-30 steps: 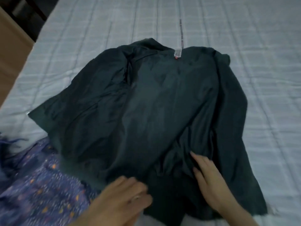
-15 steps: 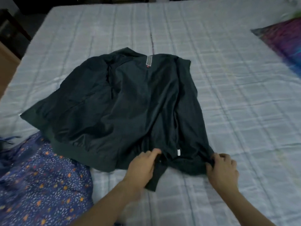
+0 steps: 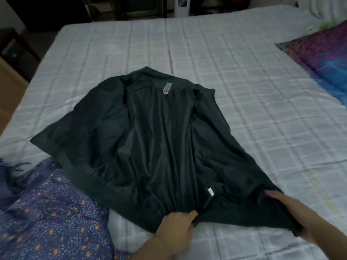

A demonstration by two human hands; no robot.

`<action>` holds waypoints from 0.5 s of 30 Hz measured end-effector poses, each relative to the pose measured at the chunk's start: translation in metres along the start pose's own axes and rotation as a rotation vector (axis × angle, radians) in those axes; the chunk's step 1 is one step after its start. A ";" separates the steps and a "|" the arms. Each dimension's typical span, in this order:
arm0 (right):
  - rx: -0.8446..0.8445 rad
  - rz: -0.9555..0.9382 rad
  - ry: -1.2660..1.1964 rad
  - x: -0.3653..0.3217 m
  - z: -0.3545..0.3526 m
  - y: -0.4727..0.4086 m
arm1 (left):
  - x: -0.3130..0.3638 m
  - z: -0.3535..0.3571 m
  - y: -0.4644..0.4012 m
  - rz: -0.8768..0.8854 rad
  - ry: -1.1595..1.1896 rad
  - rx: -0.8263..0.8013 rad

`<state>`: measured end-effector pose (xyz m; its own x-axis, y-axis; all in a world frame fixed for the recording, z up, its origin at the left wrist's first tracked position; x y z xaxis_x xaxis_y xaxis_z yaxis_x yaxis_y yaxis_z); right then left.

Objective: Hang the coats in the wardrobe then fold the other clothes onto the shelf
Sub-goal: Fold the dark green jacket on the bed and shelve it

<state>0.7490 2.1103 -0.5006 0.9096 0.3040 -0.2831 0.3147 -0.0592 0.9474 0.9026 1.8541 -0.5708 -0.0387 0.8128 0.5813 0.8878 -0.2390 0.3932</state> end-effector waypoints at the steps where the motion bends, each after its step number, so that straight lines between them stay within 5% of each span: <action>1: -0.004 -0.062 -0.114 -0.009 0.006 0.010 | 0.002 0.006 -0.001 0.007 0.000 -0.029; 4: 0.229 -0.355 -0.330 -0.035 0.030 0.042 | 0.018 0.020 -0.007 -0.026 0.169 -0.132; 8: 0.374 -0.959 0.030 -0.049 0.148 0.099 | 0.003 -0.003 0.010 -0.233 1.134 -0.022; 10: 0.204 -1.031 0.598 -0.032 0.235 0.096 | -0.033 -0.042 0.034 -0.411 1.435 0.435; 12: -0.203 -0.871 1.073 0.009 0.307 0.080 | -0.084 -0.070 0.072 -0.631 1.550 0.935; 13: -0.351 -0.765 1.177 0.029 0.329 0.075 | -0.102 -0.080 0.086 -0.677 1.561 1.028; 15: -0.338 -0.730 1.210 0.045 0.344 0.066 | -0.127 -0.091 0.103 -0.694 1.458 0.925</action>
<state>0.9038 1.7933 -0.5017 -0.2567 0.7781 -0.5733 0.3651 0.6273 0.6879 0.9571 1.6782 -0.5393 -0.3276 -0.5340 0.7795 0.4601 0.6304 0.6252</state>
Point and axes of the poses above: each hand's wrist, its own y-axis away from the middle knuckle, its own z-axis out of the palm, x = y × z, the point moved 5 cm from there along -y, towards the middle knuckle, and after that the axes turned 11 degrees about z, right-handed, at the moved point
